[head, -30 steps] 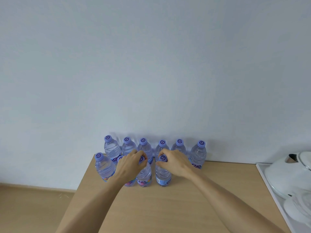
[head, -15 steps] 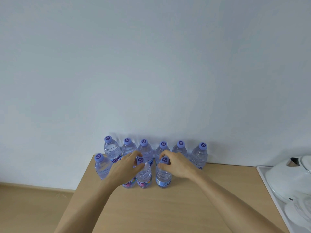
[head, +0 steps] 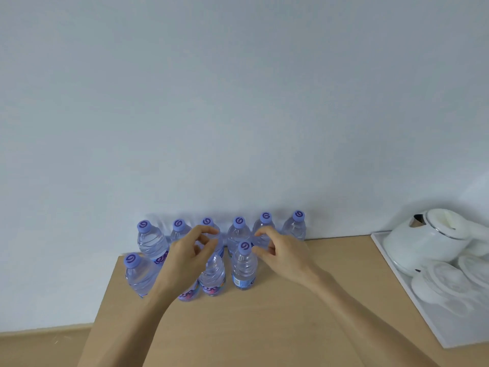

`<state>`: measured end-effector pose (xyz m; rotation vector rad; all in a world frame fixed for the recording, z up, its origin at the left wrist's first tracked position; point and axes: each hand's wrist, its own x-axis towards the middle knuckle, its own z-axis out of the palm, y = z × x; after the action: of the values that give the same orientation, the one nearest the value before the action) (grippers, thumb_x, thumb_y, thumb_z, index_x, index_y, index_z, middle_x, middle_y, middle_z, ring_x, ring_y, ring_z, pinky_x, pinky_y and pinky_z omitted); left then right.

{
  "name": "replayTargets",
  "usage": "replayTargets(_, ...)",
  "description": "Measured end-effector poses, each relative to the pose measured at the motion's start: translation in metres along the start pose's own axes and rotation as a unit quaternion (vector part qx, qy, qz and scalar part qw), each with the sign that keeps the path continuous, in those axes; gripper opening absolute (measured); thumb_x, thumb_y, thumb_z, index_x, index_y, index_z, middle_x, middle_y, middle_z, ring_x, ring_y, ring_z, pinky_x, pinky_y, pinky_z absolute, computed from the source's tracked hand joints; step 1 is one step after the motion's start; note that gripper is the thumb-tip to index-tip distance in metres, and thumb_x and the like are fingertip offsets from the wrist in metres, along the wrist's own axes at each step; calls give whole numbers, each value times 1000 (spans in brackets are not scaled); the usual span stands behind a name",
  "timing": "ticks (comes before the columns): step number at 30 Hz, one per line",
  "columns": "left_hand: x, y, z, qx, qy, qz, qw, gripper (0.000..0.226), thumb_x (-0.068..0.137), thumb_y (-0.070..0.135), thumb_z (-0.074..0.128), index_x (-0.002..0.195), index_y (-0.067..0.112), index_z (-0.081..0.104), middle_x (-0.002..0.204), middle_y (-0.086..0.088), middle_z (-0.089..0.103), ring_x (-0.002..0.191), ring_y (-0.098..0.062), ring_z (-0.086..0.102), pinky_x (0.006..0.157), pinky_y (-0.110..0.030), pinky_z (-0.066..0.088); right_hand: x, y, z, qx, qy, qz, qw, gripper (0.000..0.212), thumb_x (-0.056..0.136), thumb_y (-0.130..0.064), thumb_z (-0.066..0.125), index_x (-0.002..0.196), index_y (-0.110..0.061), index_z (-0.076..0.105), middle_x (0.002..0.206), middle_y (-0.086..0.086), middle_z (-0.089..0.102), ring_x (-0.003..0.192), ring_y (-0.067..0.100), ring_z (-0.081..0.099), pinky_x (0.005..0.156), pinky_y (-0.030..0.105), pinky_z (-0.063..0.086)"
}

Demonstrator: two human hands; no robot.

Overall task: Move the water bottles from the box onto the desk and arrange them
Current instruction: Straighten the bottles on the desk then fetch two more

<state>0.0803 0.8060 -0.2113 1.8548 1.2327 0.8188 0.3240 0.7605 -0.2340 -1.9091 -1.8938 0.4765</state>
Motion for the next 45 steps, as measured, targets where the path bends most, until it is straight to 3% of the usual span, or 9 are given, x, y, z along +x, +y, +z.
replayTargets(5,12,19,17,-65,-53,24,996,19,94,23,58,94,41,64,76,5,63,50,-13,51,51,-25,48,-38,17,-21,-4,54,67,996,21,93,-47,53,112,-39,51,60,-13,51,59,3,51,56,20,40)
replayTargets(9,21,52,47,-90,-115,66,987,22,94,21,58,93,42,65,75,3,63,49,-11,52,50,-19,44,-78,33,-53,-38,109,135,984,20,93,-48,51,112,-40,50,64,-13,52,61,4,50,64,29,44)
replayTargets(12,25,86,80,-111,-163,104,975,25,94,17,57,92,40,65,75,3,62,49,-12,51,47,-21,44,-117,49,-82,-46,159,183,969,20,93,-50,49,111,-42,50,66,-13,56,65,3,54,64,26,41)
replayTargets(17,16,161,149,-146,-231,177,945,21,95,17,57,95,36,67,74,6,61,49,-13,52,46,-20,42,-198,81,-128,-66,222,268,935,22,94,-54,46,112,-42,49,66,-14,56,64,-3,52,64,23,30)
replayTargets(25,-63,304,272,-169,-342,298,875,17,95,19,60,99,34,67,79,6,61,54,-16,55,49,-13,41,-367,122,-202,-126,294,366,874,23,95,-54,42,114,-42,48,70,-15,54,69,3,55,66,28,37)
replayTargets(32,-159,416,377,-196,-399,373,814,14,94,24,59,100,35,66,78,6,61,53,-18,58,50,-14,43,-513,159,-255,-184,338,424,820,26,94,-56,43,114,-42,51,71,-16,55,66,4,57,64,27,48)
replayTargets(35,-192,453,418,-204,-416,392,794,14,95,24,60,99,37,66,79,9,62,55,-16,60,49,-12,42,-564,175,-274,-206,361,433,800,25,93,-56,44,111,-41,51,72,-19,50,64,1,53,56,21,37)
replayTargets(45,-261,552,560,-191,-415,476,752,10,94,28,60,103,31,64,90,21,61,87,3,58,67,-3,43,-660,259,-327,-207,390,466,767,25,94,-48,55,113,-32,60,104,-18,55,74,1,48,65,8,36)
